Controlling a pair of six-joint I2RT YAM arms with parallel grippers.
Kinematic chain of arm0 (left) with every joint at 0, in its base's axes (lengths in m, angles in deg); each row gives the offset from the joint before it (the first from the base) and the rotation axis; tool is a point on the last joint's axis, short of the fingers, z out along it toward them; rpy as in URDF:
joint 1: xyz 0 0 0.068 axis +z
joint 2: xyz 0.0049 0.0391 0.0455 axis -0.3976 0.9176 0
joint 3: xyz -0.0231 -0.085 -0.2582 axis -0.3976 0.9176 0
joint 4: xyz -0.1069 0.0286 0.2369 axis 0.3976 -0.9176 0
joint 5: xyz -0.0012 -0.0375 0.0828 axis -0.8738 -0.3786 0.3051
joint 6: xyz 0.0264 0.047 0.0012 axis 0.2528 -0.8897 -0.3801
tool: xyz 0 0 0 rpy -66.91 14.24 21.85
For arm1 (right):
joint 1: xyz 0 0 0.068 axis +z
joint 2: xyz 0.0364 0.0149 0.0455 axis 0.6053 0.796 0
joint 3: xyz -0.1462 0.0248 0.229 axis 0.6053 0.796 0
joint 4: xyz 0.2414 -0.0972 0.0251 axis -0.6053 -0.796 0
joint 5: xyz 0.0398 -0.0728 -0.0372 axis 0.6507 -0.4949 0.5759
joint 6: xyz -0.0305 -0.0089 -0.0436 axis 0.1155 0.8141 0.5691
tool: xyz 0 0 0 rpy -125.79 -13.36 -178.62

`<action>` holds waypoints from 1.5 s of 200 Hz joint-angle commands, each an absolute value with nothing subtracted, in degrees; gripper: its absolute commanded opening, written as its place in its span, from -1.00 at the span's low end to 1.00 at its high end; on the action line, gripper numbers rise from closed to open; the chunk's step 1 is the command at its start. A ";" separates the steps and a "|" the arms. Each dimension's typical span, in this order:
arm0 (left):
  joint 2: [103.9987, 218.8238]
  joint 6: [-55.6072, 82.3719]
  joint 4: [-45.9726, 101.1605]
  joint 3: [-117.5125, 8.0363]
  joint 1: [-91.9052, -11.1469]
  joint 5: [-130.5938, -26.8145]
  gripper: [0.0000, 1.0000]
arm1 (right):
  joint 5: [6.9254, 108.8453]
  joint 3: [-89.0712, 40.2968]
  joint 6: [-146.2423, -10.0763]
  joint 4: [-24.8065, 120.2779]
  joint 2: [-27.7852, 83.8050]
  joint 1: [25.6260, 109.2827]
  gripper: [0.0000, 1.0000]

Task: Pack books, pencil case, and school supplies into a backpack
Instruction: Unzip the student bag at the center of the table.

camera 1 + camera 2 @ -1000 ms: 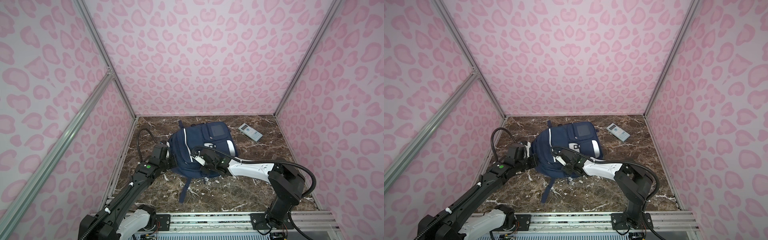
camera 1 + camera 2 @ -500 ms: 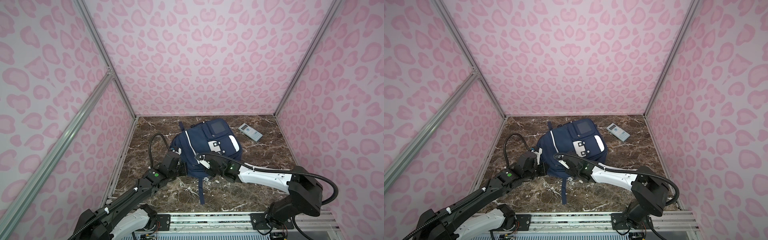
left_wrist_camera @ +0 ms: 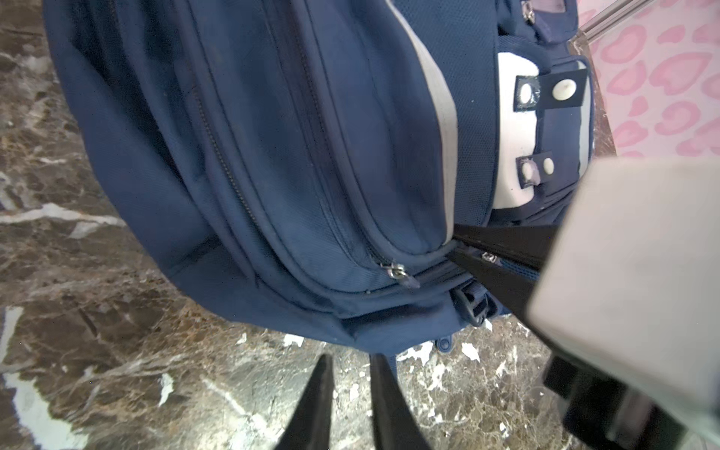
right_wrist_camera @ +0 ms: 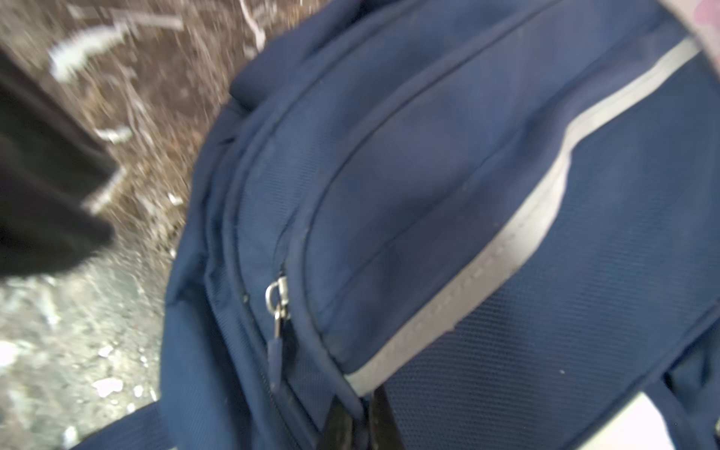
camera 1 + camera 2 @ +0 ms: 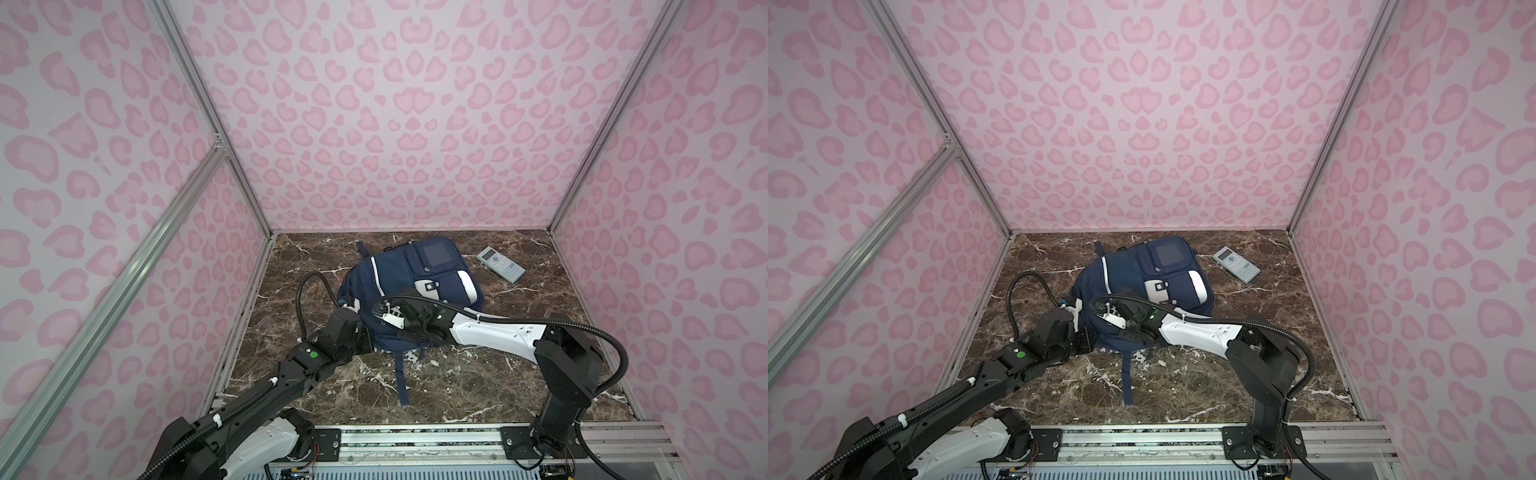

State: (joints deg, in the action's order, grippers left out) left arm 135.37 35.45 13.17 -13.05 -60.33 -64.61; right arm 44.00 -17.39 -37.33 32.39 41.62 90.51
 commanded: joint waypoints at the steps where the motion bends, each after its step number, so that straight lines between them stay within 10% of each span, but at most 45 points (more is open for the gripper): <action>1: 135.57 32.25 20.37 -12.49 -62.31 -61.64 -0.19 | 51.90 -18.27 -39.75 30.18 39.61 89.83 -1.00; 181: 153.77 37.09 35.39 -14.30 -70.34 -49.73 0.09 | 61.31 -22.26 -48.11 26.79 41.55 89.43 -1.00; 232: 156.64 40.94 27.09 -17.45 -70.46 -41.97 -0.78 | 62.81 -19.30 -49.88 28.71 39.64 88.76 -1.00; 300: 151.84 36.95 15.74 -20.24 -67.75 -47.12 -0.94 | 53.18 -15.26 -50.08 28.30 38.82 88.70 -1.00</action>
